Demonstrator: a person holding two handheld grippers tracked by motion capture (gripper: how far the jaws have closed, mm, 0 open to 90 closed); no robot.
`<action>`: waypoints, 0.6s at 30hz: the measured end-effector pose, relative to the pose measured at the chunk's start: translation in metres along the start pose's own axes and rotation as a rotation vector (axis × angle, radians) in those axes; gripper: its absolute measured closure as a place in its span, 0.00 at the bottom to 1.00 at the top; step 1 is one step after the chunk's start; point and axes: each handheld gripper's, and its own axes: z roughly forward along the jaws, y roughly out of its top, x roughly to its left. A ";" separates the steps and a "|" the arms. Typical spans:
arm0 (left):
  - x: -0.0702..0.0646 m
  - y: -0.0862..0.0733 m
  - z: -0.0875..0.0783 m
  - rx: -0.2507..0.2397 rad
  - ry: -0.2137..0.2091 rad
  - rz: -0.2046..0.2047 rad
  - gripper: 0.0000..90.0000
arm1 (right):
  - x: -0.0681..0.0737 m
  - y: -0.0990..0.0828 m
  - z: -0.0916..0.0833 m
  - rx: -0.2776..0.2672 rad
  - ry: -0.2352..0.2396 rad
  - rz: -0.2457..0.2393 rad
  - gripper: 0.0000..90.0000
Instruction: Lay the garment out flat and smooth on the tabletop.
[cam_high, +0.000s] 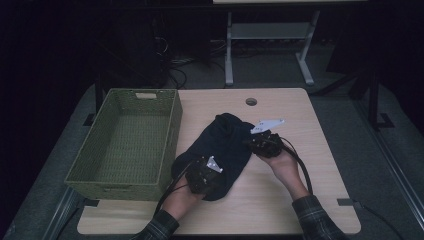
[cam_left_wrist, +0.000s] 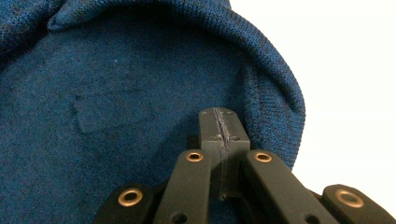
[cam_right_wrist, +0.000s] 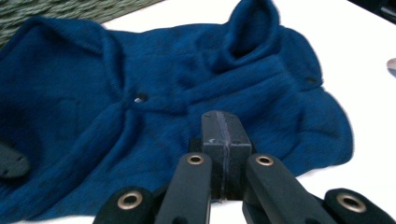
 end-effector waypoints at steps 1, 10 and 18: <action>0.000 0.000 0.000 0.002 -0.003 -0.003 1.00 | 0.003 -0.003 0.001 0.003 0.014 0.005 1.00; 0.000 0.000 0.000 0.002 -0.004 -0.004 1.00 | 0.023 -0.030 0.011 0.028 0.127 0.070 1.00; 0.000 0.000 0.000 0.002 -0.004 -0.005 1.00 | 0.044 -0.041 0.020 0.038 0.175 0.042 1.00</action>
